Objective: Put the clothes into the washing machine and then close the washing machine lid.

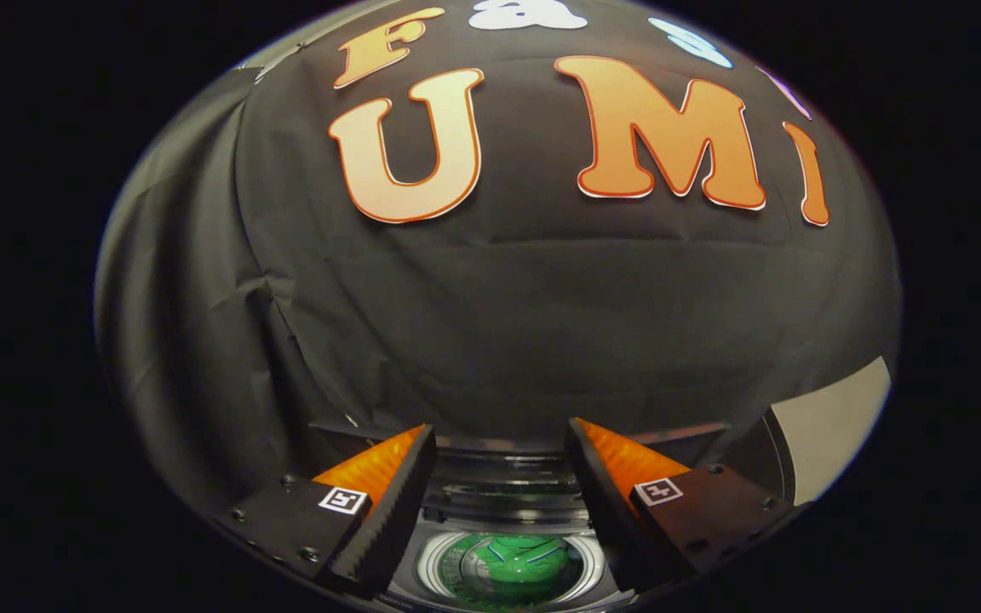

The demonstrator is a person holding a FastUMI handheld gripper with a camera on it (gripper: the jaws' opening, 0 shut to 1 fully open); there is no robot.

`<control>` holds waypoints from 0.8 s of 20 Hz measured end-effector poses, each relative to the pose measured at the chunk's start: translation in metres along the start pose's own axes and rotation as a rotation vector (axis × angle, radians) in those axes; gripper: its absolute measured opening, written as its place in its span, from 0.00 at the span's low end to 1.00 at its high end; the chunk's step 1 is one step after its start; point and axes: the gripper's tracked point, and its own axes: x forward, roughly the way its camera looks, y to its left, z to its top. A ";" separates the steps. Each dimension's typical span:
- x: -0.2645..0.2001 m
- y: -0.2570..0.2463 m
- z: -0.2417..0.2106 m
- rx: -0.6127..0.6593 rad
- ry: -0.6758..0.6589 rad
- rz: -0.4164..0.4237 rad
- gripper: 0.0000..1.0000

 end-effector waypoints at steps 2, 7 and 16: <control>0.018 -0.001 0.002 0.001 0.004 -0.009 0.98; 0.042 -0.009 -0.006 0.003 0.014 -0.059 0.98; 0.033 -0.007 -0.015 0.000 0.026 -0.081 1.00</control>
